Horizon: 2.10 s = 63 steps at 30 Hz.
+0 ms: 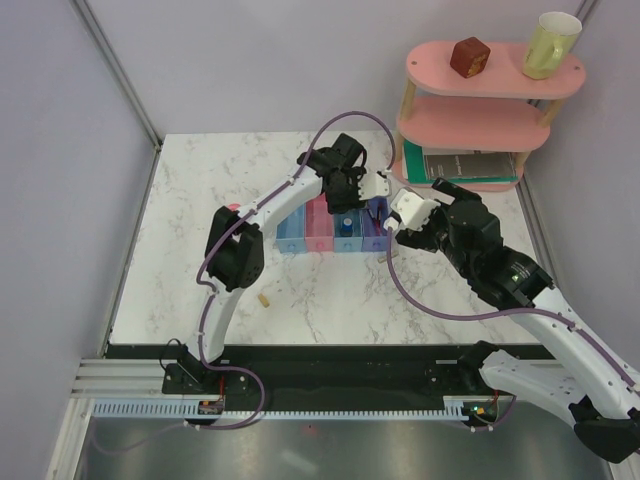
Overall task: Sort the stationery into containers
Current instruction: Place the stationery in the storage box, then pick up the stationery from the center of the board.
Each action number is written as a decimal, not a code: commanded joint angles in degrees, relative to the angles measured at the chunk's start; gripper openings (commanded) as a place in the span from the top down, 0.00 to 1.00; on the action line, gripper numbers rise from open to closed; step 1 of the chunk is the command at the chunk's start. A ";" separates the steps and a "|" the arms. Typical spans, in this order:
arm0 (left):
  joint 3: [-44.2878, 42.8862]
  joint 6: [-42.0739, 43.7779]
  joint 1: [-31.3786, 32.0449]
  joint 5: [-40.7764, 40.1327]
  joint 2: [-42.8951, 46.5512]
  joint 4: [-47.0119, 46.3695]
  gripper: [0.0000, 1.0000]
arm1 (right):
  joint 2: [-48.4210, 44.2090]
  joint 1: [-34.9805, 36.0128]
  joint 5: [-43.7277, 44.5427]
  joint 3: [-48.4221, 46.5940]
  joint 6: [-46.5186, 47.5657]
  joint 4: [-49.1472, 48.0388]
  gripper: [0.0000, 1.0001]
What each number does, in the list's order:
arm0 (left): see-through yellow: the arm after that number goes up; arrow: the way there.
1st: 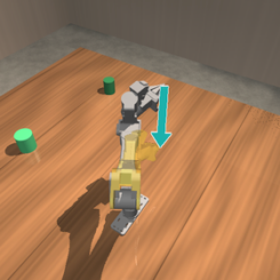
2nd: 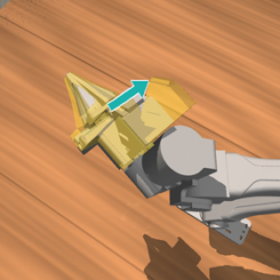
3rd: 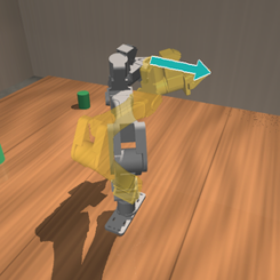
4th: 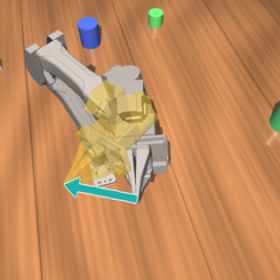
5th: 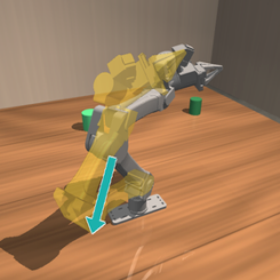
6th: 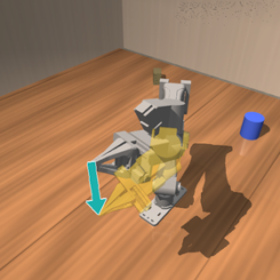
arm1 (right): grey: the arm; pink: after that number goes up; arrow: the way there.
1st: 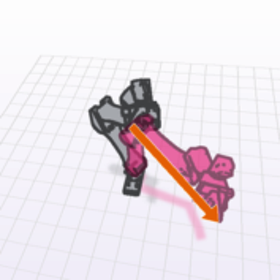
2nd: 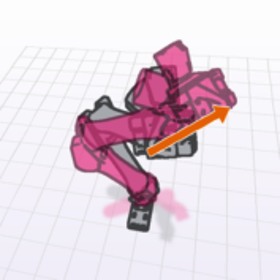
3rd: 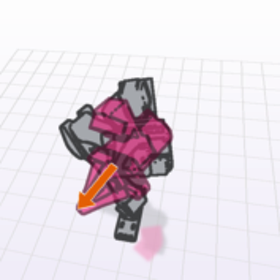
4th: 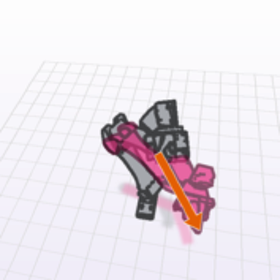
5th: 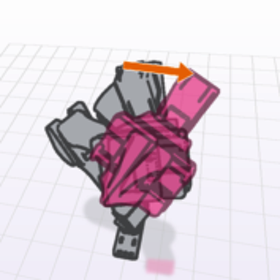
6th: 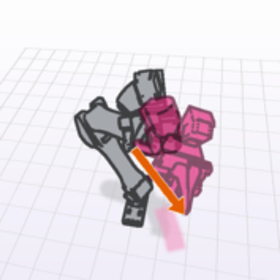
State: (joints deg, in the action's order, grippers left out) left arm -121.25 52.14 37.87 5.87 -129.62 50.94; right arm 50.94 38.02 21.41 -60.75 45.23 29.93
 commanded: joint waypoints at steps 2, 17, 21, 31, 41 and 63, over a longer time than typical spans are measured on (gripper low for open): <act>-2.41 2.88 0.36 -1.83 -0.46 0.57 0.83 | -0.84 -0.23 0.12 0.28 -0.94 -2.25 0.02; -4.08 2.53 0.72 -2.97 -1.86 0.48 0.26 | -1.63 -0.32 -0.14 1.25 -1.29 -2.51 0.02; -4.34 2.35 0.80 -3.06 -1.86 0.48 0.19 | -1.72 -0.40 -0.14 1.16 -1.46 -2.51 0.02; -7.07 -1.77 0.80 -3.85 1.64 -1.28 0.15 | -1.63 -0.58 -3.55 1.34 -1.90 1.34 0.02; 15.93 -14.77 -5.25 -3.05 25.81 -3.83 0.12 | -0.14 -0.49 -9.63 4.59 -4.63 7.16 0.02; 21.76 -10.39 -26.79 -3.32 24.68 2.23 0.03 | -1.63 -0.49 -11.21 1.43 -4.98 7.86 0.02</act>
State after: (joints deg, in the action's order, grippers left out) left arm -99.53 39.20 12.73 0.73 -104.38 51.42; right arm 50.50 37.65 10.39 -56.51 41.15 37.78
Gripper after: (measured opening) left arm 0.963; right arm 0.982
